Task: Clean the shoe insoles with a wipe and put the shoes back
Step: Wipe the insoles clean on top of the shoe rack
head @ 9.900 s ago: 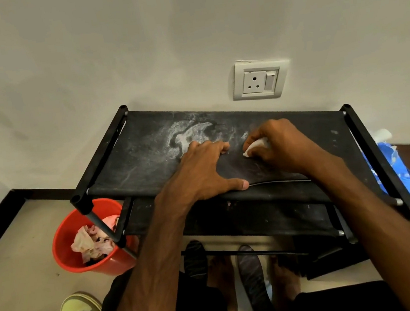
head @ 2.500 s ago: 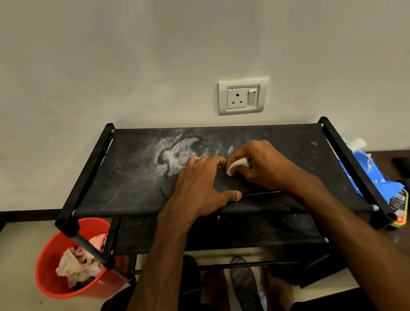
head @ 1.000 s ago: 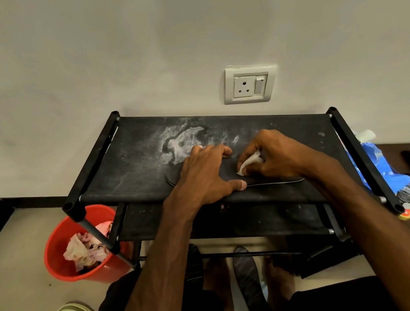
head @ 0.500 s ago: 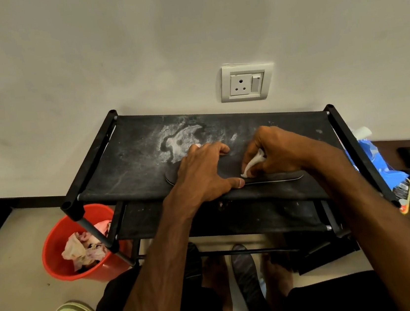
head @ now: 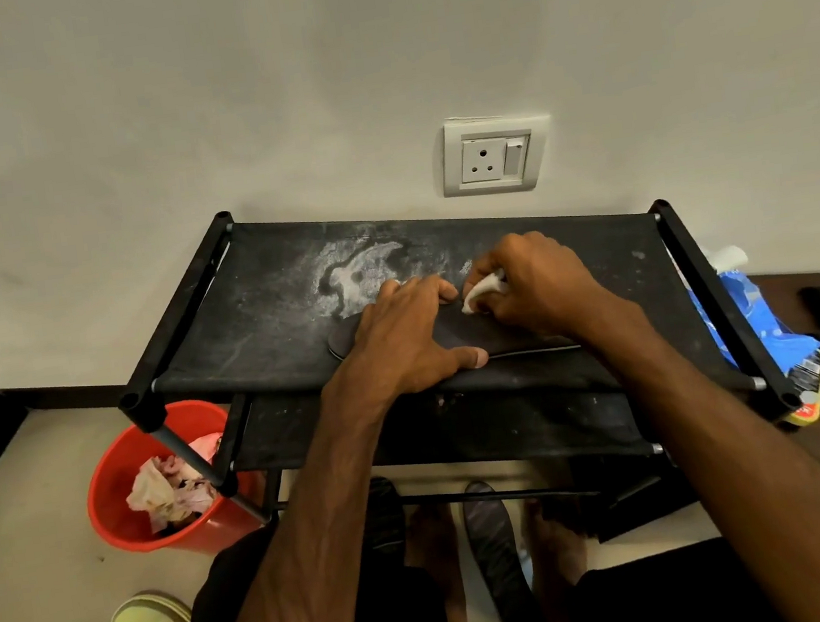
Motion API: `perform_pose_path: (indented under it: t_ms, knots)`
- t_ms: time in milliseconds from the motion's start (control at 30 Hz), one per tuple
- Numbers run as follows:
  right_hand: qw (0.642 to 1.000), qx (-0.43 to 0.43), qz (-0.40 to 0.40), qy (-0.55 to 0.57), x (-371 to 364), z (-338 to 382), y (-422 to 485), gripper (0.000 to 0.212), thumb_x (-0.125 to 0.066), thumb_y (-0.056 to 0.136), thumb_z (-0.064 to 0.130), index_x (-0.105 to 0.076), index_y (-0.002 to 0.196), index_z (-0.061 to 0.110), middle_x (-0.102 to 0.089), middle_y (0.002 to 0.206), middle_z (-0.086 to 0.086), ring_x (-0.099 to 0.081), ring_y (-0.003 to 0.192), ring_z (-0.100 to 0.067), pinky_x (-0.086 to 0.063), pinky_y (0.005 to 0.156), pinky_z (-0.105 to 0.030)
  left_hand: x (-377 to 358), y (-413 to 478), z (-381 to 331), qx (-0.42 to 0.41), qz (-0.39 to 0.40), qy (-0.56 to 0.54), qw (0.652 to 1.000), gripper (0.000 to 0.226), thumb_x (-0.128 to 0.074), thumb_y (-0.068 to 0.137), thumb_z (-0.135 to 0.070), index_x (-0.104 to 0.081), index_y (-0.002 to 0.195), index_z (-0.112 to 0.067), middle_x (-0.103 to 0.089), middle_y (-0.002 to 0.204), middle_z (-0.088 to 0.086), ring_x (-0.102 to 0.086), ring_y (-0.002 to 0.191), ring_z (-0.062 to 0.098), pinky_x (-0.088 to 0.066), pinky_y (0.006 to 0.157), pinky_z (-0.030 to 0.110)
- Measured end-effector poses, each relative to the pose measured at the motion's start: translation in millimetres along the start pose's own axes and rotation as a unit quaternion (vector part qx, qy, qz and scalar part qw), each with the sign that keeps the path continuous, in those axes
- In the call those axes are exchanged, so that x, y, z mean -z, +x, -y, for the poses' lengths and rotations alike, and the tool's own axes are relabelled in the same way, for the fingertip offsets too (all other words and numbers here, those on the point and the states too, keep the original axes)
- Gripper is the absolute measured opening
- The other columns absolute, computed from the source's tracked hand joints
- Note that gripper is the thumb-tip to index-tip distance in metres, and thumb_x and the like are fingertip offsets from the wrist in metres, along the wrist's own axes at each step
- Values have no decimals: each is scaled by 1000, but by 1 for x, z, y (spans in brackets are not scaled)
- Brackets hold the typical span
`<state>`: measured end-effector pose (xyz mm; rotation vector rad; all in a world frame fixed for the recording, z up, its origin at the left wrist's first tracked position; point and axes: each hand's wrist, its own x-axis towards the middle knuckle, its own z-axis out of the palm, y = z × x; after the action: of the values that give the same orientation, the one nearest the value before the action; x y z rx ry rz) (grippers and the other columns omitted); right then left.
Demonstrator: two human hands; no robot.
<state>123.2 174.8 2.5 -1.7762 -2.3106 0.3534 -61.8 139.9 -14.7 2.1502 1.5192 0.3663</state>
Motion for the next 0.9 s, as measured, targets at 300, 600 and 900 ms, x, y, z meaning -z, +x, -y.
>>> perform_pose_path:
  t_ms: [300, 600, 900]
  knots:
    - [984, 62, 142, 85, 20, -6, -13, 18, -85, 81, 17, -83, 91, 32, -78, 90, 15, -72, 88, -3, -61, 86, -38, -5, 0, 1, 11, -30, -41, 999, 79, -85, 69, -55, -50, 136, -30, -54, 133, -11, -39, 128, 14, -39, 108, 42]
    - [983, 50, 165, 69, 23, -10, -17, 15, -84, 82, 24, -81, 90, 37, -77, 91, 17, -70, 88, -3, -60, 86, -40, -5, 1, 1, 16, -34, -55, 998, 79, -86, 69, -53, -50, 135, -29, -54, 134, -11, -39, 129, 14, -38, 108, 40]
    - [1000, -13, 4, 12, 4, -7, -2, 16, -81, 86, 26, -79, 98, 36, -76, 98, 6, -60, 81, -9, -50, 71, -32, -3, -1, 0, 19, -18, -52, 998, 76, -84, 72, -53, -49, 136, -30, -51, 135, -10, -37, 130, 16, -35, 110, 42]
